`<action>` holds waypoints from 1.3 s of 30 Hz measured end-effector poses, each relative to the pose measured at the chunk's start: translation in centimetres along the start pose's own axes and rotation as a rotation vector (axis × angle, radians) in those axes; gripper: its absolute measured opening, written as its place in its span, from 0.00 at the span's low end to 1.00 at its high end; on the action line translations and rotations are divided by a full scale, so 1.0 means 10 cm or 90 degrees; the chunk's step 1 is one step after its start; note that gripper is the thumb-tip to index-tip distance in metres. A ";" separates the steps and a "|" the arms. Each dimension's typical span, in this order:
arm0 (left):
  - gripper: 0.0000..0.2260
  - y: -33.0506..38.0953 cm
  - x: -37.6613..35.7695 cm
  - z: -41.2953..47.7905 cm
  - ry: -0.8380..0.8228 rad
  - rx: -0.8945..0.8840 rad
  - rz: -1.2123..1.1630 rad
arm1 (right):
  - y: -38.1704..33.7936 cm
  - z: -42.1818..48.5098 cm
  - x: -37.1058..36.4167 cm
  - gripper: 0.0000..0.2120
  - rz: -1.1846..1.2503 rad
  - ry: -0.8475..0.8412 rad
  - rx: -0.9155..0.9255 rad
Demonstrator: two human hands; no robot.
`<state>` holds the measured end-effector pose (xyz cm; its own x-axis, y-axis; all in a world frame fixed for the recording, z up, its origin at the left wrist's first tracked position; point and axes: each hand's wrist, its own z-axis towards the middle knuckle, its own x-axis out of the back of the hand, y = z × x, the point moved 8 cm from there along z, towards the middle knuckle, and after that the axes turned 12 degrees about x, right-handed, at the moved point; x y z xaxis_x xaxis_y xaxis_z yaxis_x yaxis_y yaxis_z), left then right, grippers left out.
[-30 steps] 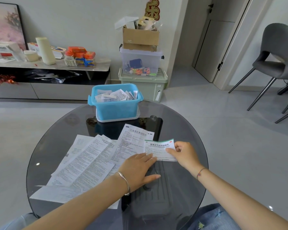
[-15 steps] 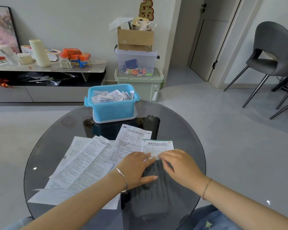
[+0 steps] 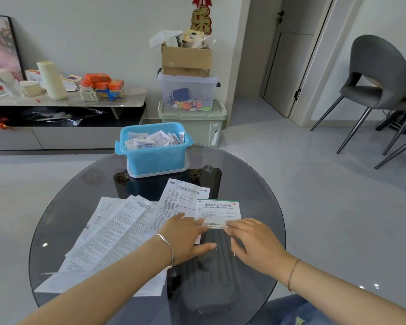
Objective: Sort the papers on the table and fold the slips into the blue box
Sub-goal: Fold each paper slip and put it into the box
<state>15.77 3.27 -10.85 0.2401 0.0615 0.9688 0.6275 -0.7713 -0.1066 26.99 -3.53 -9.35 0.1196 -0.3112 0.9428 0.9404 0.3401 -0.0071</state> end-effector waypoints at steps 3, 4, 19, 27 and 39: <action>0.37 -0.09 0.01 -0.05 0.025 0.005 -0.023 | 0.10 -0.09 0.02 0.15 0.013 0.011 -0.038; 0.43 -0.12 0.01 -0.08 0.033 0.006 -0.035 | 0.14 -0.13 0.02 0.13 0.017 0.007 -0.054; 0.27 -0.23 -0.11 0.01 0.017 0.021 -0.027 | 0.19 0.10 0.21 0.04 0.017 0.041 -0.064; 0.27 -0.33 0.01 0.03 0.009 0.094 -0.187 | -0.02 0.38 -0.20 0.04 -0.121 -0.148 0.092; 0.24 -0.57 0.23 0.07 0.244 0.130 -0.507 | 0.34 0.08 0.43 0.13 0.388 0.263 -0.176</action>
<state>13.27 8.24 -8.12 -0.5615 0.2856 0.7766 0.6298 -0.4613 0.6250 30.41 -3.01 -5.10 0.6970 -0.4643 0.5464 0.7099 0.3398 -0.6169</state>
